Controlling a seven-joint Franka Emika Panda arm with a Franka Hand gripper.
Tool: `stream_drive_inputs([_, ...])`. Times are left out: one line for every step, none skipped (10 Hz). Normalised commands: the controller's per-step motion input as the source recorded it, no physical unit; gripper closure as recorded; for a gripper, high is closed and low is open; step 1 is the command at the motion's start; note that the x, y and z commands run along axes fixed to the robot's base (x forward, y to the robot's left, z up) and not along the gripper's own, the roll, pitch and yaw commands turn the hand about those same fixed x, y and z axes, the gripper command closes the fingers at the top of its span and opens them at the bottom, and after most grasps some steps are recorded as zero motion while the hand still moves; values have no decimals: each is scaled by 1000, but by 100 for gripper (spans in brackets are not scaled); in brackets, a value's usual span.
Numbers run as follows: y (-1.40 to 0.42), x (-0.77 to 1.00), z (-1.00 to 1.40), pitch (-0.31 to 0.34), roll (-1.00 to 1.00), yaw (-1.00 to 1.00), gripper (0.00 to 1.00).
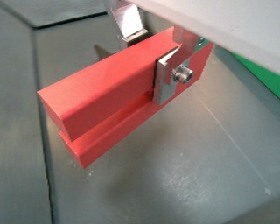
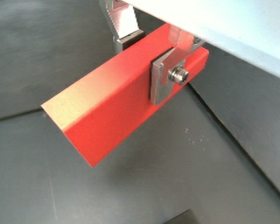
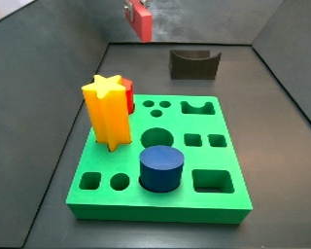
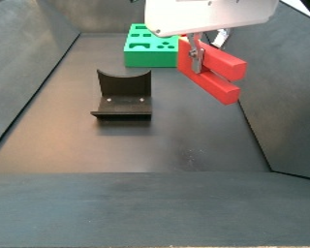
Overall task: Pick up the double-square object. Move up. Rotate the double-square object. Place the double-square object on the fixture. Regrasp the double-square object. Move to above the board. Insert the double-square object.
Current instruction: Rotate the double-square object.
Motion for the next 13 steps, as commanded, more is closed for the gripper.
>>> stream_drive_inputs([19,5,-21,-10,-41,-1000,100])
stream_drive_inputs([19,5,-21,-13,-53,-1000,100])
stream_drive_inputs([19,5,-21,-15,-63,-944,100])
stream_drive_inputs([19,5,-21,-15,-63,-698,100])
stream_drive_inputs([19,5,-21,-15,-63,-417,100])
stream_drive_inputs([19,5,-21,-15,-63,-277,100])
stream_drive_inputs([0,0,-1000,0,0,0,100])
stream_drive_inputs([0,5,-1000,-7,1,47,100])
stream_drive_inputs([-2,14,-1000,-25,-11,49,100])
stream_drive_inputs([-3,17,-1000,-36,-25,42,100])
stream_drive_inputs([1,20,-1000,-47,-47,26,100])
stream_drive_inputs([2,21,-1000,-47,-58,21,100])
stream_drive_inputs([4,28,-1000,-50,-77,14,100])
